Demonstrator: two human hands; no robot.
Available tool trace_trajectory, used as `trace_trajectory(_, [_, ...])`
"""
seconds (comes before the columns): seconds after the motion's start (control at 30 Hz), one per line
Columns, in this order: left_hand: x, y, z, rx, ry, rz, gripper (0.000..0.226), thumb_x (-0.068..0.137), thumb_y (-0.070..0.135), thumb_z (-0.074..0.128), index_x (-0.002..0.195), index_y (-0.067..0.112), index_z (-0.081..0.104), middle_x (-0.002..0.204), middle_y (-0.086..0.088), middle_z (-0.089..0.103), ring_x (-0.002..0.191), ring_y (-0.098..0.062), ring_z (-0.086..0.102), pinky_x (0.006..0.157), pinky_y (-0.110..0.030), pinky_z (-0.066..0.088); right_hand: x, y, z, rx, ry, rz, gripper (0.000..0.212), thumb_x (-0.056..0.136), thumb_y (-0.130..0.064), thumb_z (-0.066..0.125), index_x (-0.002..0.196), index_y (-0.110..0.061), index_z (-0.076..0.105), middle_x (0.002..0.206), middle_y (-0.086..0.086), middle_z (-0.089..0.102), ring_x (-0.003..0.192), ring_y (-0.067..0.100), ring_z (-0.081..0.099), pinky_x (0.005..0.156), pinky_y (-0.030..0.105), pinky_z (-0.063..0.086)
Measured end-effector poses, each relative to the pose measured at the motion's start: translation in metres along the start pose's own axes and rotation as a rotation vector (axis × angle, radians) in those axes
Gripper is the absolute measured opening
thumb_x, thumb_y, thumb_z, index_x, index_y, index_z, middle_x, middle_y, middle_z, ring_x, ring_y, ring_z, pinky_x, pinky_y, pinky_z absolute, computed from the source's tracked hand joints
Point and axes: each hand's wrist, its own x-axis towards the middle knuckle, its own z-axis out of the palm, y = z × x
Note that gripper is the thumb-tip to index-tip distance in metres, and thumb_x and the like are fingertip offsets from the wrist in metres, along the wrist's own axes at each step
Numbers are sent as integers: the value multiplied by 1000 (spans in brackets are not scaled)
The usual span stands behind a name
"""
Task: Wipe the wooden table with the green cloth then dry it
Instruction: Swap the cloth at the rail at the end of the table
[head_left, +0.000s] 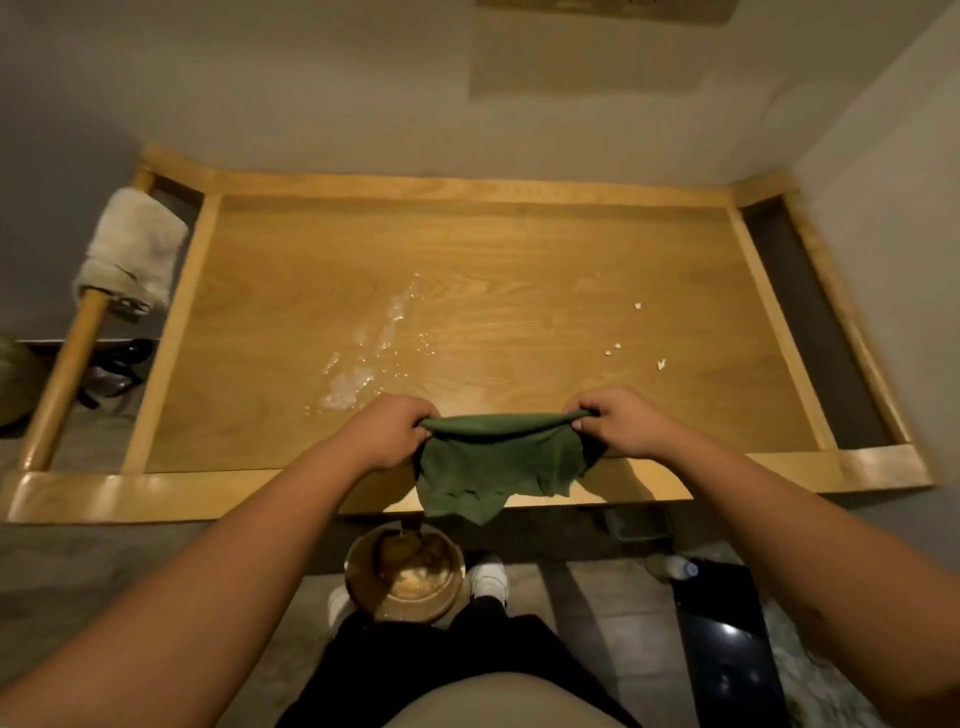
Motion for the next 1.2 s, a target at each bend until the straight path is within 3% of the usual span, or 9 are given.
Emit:
trace_trajectory(0.07, [21,1,6,62,20,-33,25,97,11,53,113,17,71,111,-8,70,102,-27,61,85,-38,52,20,13,0,-67,24,-1,16,94,-7,61,104,-12,73,99,4,68,96,19,59,75,27,43])
trace_trajectory(0.23, [55,4,5,244,62,-76,25,97,20,49,109,22,70,104,-8,71,94,-31,64,73,-37,54,50,32,3,-175,95,-31,15,95,-10,60,104,-13,72,104,9,71,98,26,61,72,28,37])
trace_trajectory(0.43, [30,5,17,293,249,107,19,94,18,56,108,19,68,102,-4,73,93,-28,66,75,-43,56,25,42,13,-216,200,-158,23,91,-6,60,109,-12,71,106,9,70,99,28,61,81,34,46])
trace_trajectory(0.6, [-24,-11,68,437,271,192,63,66,10,87,126,16,69,133,-8,67,118,-28,66,86,-45,56,-16,63,49,-357,6,-278,29,88,-7,64,116,-11,69,111,12,68,103,32,61,85,43,51])
trace_trajectory(0.7, [-39,-21,102,522,40,50,72,97,48,53,158,24,24,168,-2,13,154,-24,18,115,-50,29,-27,71,67,-478,15,-332,32,86,-22,71,116,-13,67,108,9,63,96,32,58,78,41,49])
trace_trajectory(0.8, [-45,-26,120,556,-58,-27,92,95,70,30,153,23,-25,160,-1,-30,151,-25,-22,122,-54,5,-33,74,79,-557,39,-292,46,82,-41,71,121,-19,57,113,5,56,99,28,54,79,39,46])
trace_trajectory(0.87, [-46,-24,123,566,-77,-38,98,93,73,31,146,23,-34,157,-2,-36,149,-28,-27,122,-56,1,-37,76,88,-597,58,-277,53,81,-45,71,124,-20,51,118,5,53,104,27,53,81,40,46])
trace_trajectory(1.07, [-49,-16,123,522,-60,-67,101,92,64,44,157,20,-19,156,-3,-37,151,-33,-23,121,-56,0,-46,74,107,-645,97,-187,75,82,-56,65,142,-18,38,140,8,42,129,28,40,101,45,39])
trace_trajectory(1.2, [-69,-25,131,498,-17,-63,95,93,56,48,159,21,-11,164,-5,-27,153,-33,-18,122,-54,1,-54,66,126,-656,87,-87,91,84,-60,58,153,-17,18,155,12,23,145,30,19,110,49,28])
